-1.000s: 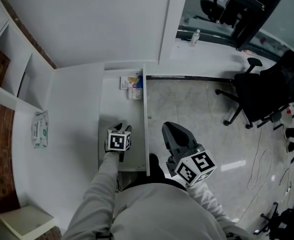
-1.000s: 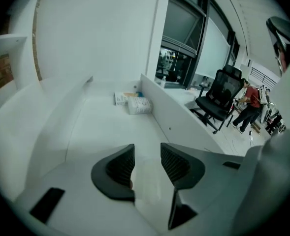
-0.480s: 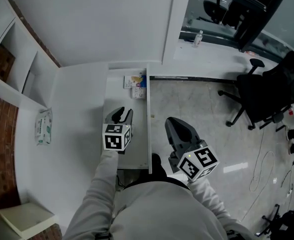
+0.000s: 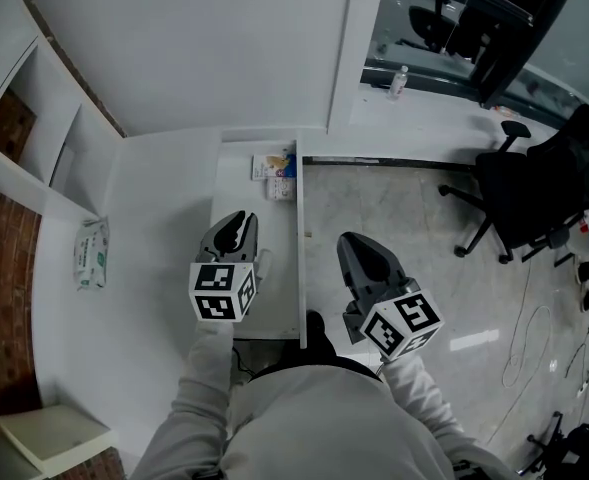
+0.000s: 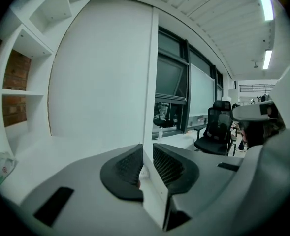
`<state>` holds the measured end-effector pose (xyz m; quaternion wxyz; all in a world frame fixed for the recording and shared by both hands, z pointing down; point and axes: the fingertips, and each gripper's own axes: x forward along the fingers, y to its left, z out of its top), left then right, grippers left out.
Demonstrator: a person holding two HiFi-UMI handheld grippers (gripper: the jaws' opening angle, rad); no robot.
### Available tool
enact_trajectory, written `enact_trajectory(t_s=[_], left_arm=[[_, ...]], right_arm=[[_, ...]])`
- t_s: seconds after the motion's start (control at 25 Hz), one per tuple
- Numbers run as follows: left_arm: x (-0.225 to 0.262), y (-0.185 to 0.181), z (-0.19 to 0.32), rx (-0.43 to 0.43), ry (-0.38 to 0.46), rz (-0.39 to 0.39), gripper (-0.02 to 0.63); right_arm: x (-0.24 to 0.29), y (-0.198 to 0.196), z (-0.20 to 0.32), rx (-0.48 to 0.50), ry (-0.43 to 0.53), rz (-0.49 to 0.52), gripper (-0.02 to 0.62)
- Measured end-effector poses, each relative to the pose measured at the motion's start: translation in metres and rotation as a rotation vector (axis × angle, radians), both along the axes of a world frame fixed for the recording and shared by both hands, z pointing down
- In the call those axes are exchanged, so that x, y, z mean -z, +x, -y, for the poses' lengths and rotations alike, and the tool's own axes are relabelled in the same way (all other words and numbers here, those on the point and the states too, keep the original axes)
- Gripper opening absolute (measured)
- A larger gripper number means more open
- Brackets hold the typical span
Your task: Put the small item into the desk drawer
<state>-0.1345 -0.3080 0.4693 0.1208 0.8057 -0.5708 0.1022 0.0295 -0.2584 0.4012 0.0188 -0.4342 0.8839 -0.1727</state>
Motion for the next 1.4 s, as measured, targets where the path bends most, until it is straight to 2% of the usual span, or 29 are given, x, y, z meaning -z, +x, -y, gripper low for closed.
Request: enact_trajectory(t_s=[0.28, 0.6, 0.96, 1.4], left_arm=[[0.033, -0.010, -0.018, 0.026, 0.092, 0.005, 0.041], [0.056, -0.015, -0.035, 0.048, 0.146, -0.010, 0.020], [0.065, -0.016, -0.052, 0.063, 0.168, -0.031, 0.018], [0.060, -0.022, -0.055, 0.081, 0.148, -0.045, 0.018]], right_arm=[[0.003, -0.002, -0.003, 0.013, 0.011, -0.003, 0.028], [0.008, -0.006, -0.005, 0.025, 0.028, -0.004, 0.028], [0.007, -0.009, -0.008, 0.031, 0.047, -0.026, 0.026], [0.005, -0.014, -0.007, 0.035, 0.054, -0.050, 0.026]])
